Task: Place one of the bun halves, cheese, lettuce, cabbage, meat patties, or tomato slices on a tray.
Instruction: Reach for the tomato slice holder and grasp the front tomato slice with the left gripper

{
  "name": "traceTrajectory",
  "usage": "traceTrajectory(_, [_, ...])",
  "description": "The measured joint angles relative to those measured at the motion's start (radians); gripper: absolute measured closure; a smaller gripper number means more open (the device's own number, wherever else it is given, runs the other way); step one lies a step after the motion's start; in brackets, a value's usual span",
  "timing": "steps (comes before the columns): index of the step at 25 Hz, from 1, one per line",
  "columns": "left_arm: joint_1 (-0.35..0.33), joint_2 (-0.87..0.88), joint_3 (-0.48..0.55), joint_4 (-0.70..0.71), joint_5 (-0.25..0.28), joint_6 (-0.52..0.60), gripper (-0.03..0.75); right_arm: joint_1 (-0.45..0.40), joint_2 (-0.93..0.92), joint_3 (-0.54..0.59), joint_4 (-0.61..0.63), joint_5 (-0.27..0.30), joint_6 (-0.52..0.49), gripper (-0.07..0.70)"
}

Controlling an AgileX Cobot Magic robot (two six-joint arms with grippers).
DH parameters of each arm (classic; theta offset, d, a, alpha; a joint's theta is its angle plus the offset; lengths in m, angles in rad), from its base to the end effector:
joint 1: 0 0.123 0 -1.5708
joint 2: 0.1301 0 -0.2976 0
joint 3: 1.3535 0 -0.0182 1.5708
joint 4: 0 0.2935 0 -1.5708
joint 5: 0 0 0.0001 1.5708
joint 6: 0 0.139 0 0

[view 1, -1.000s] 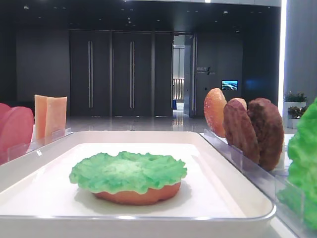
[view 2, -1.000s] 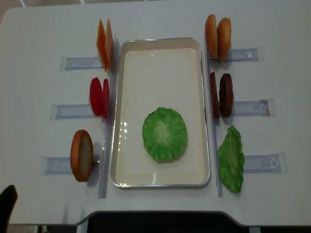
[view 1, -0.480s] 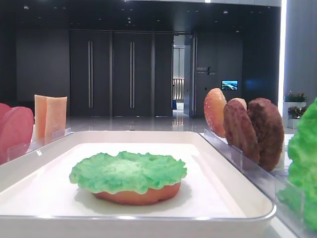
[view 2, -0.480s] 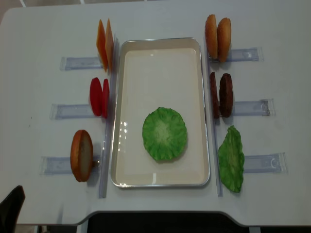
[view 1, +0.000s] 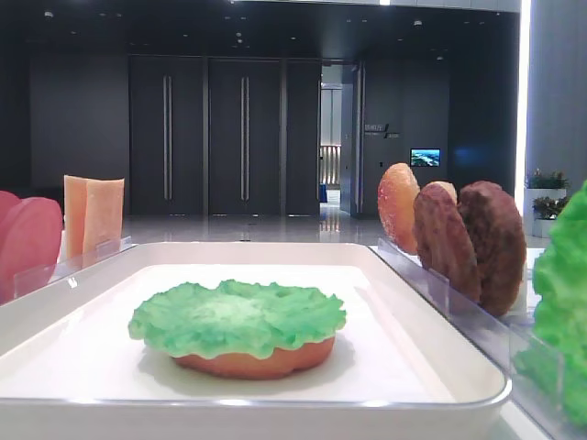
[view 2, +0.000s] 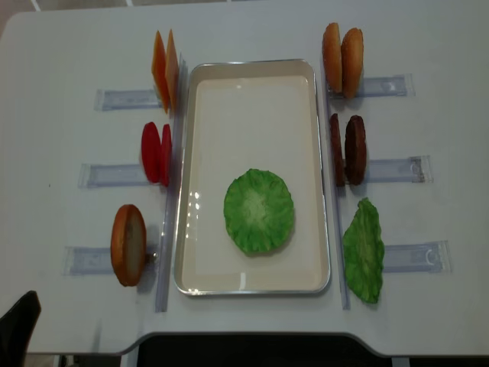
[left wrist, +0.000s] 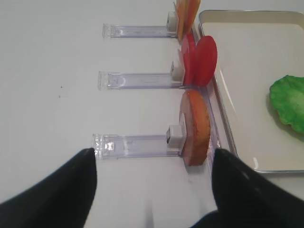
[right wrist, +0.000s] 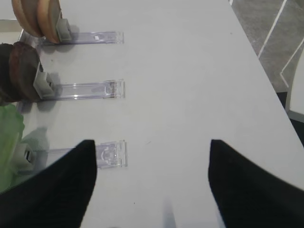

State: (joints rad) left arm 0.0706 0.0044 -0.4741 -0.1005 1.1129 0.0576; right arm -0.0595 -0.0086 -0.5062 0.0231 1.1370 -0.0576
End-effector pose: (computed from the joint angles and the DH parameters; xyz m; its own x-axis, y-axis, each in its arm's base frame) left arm 0.0630 -0.0081 0.2606 -0.5247 -0.0241 -0.8510 0.0129 0.9993 -0.0362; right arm 0.0558 -0.0004 0.2693 -0.5103 -0.0176 -0.8598 0.0170 0.9994 -0.0305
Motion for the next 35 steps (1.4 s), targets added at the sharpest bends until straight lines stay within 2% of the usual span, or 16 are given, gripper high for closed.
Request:
traceTrajectory(7, [0.0, 0.156, -0.025, 0.0, 0.001, -0.013, 0.143, 0.0, 0.0, 0.0, 0.0, 0.0, 0.0, 0.155])
traceTrajectory(13, [0.0, 0.347, -0.149, 0.0, 0.012, -0.014, 0.148, 0.0, 0.0, 0.0, 0.0, 0.0, 0.0, 0.155])
traceTrajectory(24, [0.0, 0.775, -0.393, 0.001, 0.097, -0.017, 0.156, 0.0, 0.0, 0.0, 0.0, 0.0, 0.0, 0.155])
traceTrajectory(35, [0.0, 1.094, -0.617, 0.013, 0.114, -0.017, 0.157, 0.0, 0.0, 0.0, 0.0, 0.0, 0.0, 0.155])
